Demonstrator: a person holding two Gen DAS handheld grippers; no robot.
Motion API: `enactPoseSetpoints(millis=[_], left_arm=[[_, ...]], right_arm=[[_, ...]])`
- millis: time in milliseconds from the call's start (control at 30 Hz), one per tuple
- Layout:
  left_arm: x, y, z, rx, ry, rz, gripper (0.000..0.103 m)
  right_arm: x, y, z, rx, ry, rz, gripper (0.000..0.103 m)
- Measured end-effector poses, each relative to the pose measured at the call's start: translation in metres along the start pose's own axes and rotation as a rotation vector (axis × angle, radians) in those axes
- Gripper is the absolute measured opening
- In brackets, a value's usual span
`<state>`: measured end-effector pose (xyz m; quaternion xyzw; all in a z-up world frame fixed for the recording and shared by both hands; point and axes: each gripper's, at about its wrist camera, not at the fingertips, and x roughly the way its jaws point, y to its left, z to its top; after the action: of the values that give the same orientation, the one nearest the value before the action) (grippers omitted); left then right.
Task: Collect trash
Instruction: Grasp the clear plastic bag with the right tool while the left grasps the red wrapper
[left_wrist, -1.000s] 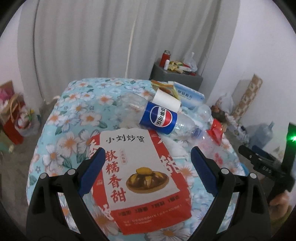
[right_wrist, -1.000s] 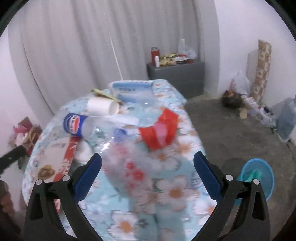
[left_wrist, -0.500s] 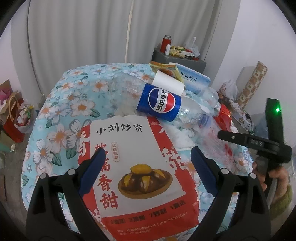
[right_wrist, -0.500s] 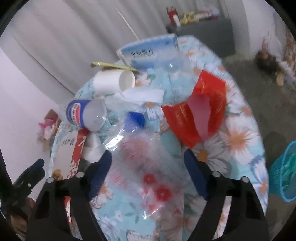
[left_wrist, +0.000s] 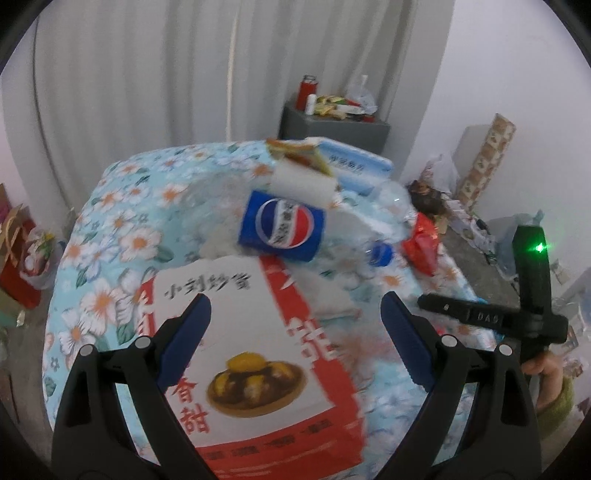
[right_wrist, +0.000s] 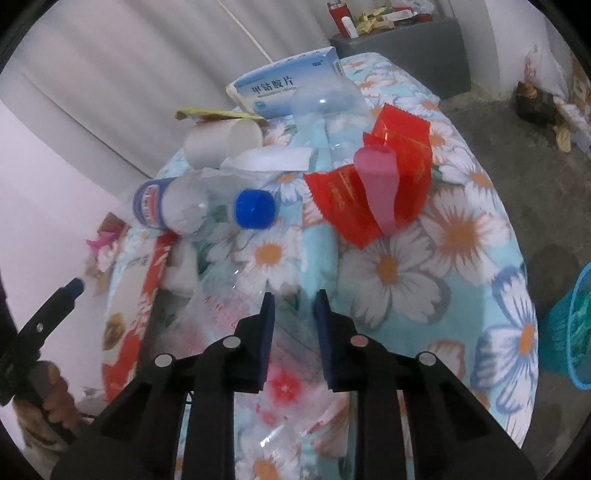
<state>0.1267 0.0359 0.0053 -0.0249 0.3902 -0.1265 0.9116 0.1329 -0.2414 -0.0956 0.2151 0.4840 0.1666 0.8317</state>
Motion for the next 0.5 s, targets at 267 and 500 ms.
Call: enactPoseSetpoints(millis=[267,500], left_arm=[[0.000,-0.033,-0.006,0.097,0.010,-0.033,0.081],[0.003,-0.039,-0.015,0.081,0.055,-0.051,0.064]], right_arm=[[-0.002,-0.023,-0.027,0.111,0.135,0.262,0.023],[0.016,-0.020,-0.035,0.136,0.192,0.338,0.022]])
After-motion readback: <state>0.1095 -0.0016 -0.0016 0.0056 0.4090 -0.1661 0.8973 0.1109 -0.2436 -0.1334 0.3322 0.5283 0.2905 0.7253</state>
